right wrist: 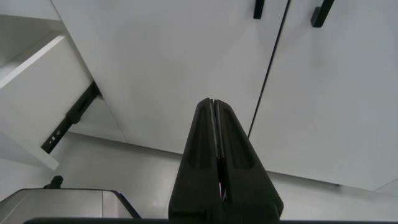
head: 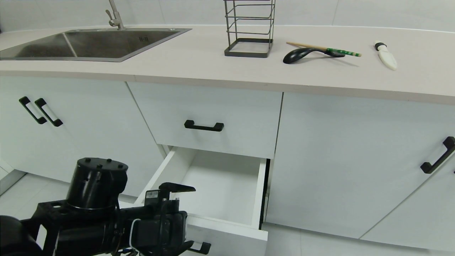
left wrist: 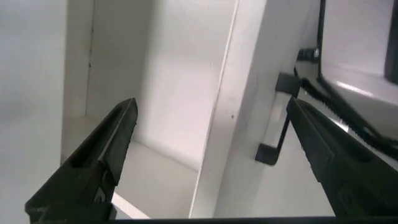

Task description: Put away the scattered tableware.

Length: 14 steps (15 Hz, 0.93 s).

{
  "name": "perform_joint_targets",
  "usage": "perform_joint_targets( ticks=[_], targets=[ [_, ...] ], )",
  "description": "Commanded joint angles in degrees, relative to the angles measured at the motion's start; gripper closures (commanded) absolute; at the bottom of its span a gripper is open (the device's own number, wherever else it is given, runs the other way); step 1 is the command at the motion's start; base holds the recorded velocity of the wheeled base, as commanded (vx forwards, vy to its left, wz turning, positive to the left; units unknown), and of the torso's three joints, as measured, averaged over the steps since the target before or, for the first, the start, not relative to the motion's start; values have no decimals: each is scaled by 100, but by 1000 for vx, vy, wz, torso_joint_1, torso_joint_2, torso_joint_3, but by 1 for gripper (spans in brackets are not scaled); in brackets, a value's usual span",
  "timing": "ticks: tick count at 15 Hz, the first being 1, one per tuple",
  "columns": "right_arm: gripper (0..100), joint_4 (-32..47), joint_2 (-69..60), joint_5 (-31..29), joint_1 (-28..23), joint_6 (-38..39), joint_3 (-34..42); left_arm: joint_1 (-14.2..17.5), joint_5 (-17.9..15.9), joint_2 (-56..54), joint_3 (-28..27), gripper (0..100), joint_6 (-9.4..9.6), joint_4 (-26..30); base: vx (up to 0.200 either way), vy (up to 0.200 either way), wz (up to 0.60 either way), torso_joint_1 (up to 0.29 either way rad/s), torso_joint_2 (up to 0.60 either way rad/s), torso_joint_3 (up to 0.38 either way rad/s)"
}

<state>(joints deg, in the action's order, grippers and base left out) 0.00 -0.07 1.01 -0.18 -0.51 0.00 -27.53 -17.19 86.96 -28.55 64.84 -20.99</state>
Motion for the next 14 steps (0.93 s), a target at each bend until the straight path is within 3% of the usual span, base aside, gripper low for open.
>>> perform_joint_targets(
  ticks=[1,2,3,4,5,7,8,10,11,13,14],
  targets=[
    [100,0,7,4,1,-2,0,-341,-355,-355,-590,0,-622,78,0,0,0,0,0,0],
    [100,0,7,4,1,-2,0,-429,-461,-443,-907,0,-1053,183,0,0,0,0,0,0],
    [100,0,7,4,1,-2,0,-455,-742,-671,-1258,0,-1782,403,0,0,0,0,0,0],
    [100,0,7,4,1,-2,0,-438,-997,-812,-1337,0,-2309,535,0,0,0,0,0,0],
    [100,0,7,4,1,-2,0,-209,-1436,-1207,-1302,0,-3786,614,0,0,0,0,0,0],
    [100,0,7,4,1,-2,0,406,-1621,-1497,-959,0,-5359,491,0,0,0,0,0,0],
    [100,0,7,4,1,-2,0,722,-1937,-1629,-564,0,-5825,210,0,0,0,0,0,0],
    [100,0,7,4,1,-2,0,968,-2561,-1735,60,0,-6001,-687,0,0,0,0,0,0],
    [100,0,7,4,1,-2,0,1171,-2597,-1752,508,0,-5983,-1768,0,0,0,0,0,0],
    [100,0,7,4,1,-2,0,1250,-2289,-1875,1176,0,-5992,-3702,0,0,0,0,0,0],
    [100,0,7,4,1,-2,0,1311,-1788,-2060,1502,0,-6001,-4572,0,0,0,0,0,0]
  ],
)
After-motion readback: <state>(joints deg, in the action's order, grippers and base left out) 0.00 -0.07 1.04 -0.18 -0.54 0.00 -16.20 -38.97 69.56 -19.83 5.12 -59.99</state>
